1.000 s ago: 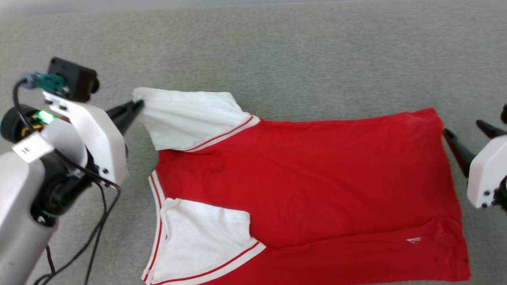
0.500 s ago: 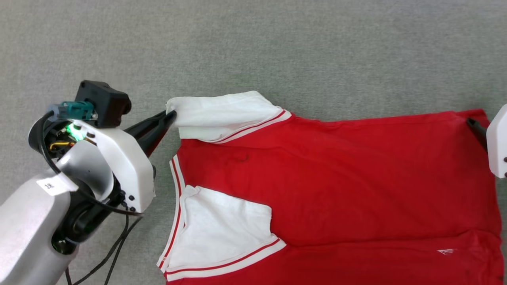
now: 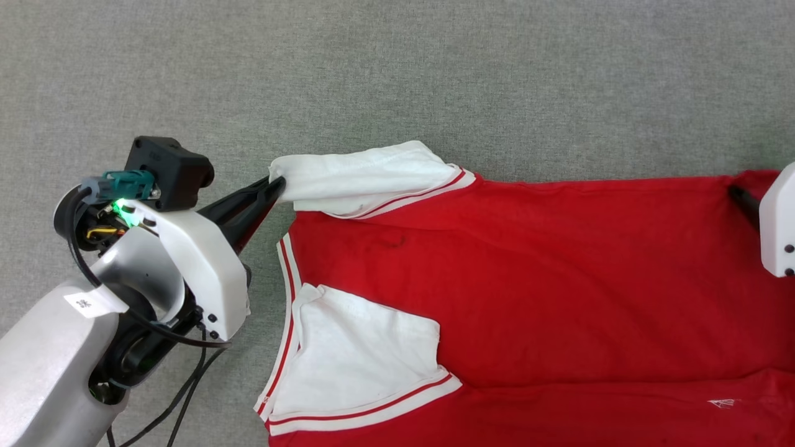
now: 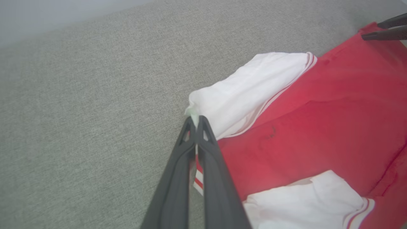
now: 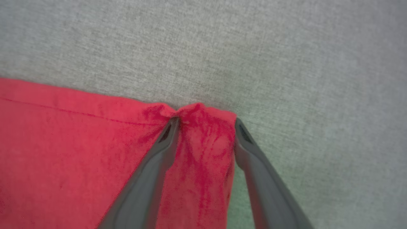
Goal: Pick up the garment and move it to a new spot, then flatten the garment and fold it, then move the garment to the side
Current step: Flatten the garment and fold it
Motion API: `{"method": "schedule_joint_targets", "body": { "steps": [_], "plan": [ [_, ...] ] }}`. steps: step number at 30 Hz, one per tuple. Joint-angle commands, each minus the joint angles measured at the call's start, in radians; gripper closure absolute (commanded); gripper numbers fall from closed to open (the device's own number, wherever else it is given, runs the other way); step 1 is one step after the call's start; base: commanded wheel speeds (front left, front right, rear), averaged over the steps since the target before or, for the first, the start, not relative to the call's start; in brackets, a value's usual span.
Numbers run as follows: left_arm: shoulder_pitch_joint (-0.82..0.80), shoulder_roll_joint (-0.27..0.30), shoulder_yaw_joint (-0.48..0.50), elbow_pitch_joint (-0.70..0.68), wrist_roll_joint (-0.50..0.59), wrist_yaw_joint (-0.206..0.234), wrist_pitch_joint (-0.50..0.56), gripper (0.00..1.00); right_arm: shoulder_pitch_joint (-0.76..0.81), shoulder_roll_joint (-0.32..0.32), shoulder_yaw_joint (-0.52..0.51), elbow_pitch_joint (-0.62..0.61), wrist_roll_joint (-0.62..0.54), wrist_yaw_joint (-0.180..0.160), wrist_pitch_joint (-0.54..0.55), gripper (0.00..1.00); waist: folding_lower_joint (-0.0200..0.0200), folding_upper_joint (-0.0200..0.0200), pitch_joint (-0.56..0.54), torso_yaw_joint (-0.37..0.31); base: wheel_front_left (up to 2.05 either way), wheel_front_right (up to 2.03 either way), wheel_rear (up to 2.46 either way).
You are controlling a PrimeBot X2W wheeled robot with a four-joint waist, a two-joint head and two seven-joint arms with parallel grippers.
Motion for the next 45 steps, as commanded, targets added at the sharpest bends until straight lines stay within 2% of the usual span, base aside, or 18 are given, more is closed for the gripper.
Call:
{"method": "schedule_joint_targets", "body": {
  "steps": [1, 9, 22, 28, 34, 45],
  "plan": [
    [0.001, -0.005, 0.002, 0.007, -0.004, -0.003, -0.008, 1.0, 0.015, 0.033, 0.02, 0.041, 0.003, 0.0, -0.01, 1.0, 0.0001, 0.0, 0.0, 0.001, 0.0, 0.0, 0.0],
    [0.014, -0.015, 0.009, 0.063, -0.008, -0.009, -0.05, 1.0, -0.028, 0.051, -0.046, 0.086, 0.02, -0.001, -0.152, 1.0, 0.0001, 0.0, -0.043, -0.012, 0.0, 0.0, 0.0],
    [0.072, -0.021, 0.004, 0.11, -0.022, -0.004, -0.095, 1.0, 0.048, 0.067, -0.116, 0.063, 0.067, -0.001, -0.281, 1.0, 0.0001, 0.0, -0.155, -0.045, 0.0, 0.0, 0.0],
    [0.134, -0.022, -0.02, 0.09, -0.016, 0.01, -0.103, 1.0, 0.144, 0.081, -0.164, 0.017, 0.099, -0.001, -0.352, 1.0, 0.0001, 0.0, -0.215, -0.043, 0.0, 0.0, 0.0],
    [0.235, -0.016, -0.045, 0.049, -0.017, 0.043, -0.115, 1.0, 0.281, 0.096, -0.198, -0.055, 0.136, -0.001, -0.394, 1.0, 0.0001, 0.0, -0.266, -0.031, 0.0, 0.0, 0.0],
    [0.41, -0.002, -0.086, 0.024, -0.036, 0.09, -0.138, 1.0, 0.521, 0.099, -0.221, -0.173, 0.236, 0.0, -0.354, 1.0, 0.0001, 0.0, -0.309, -0.022, 0.0, 0.0, 0.0]
  ]
}}
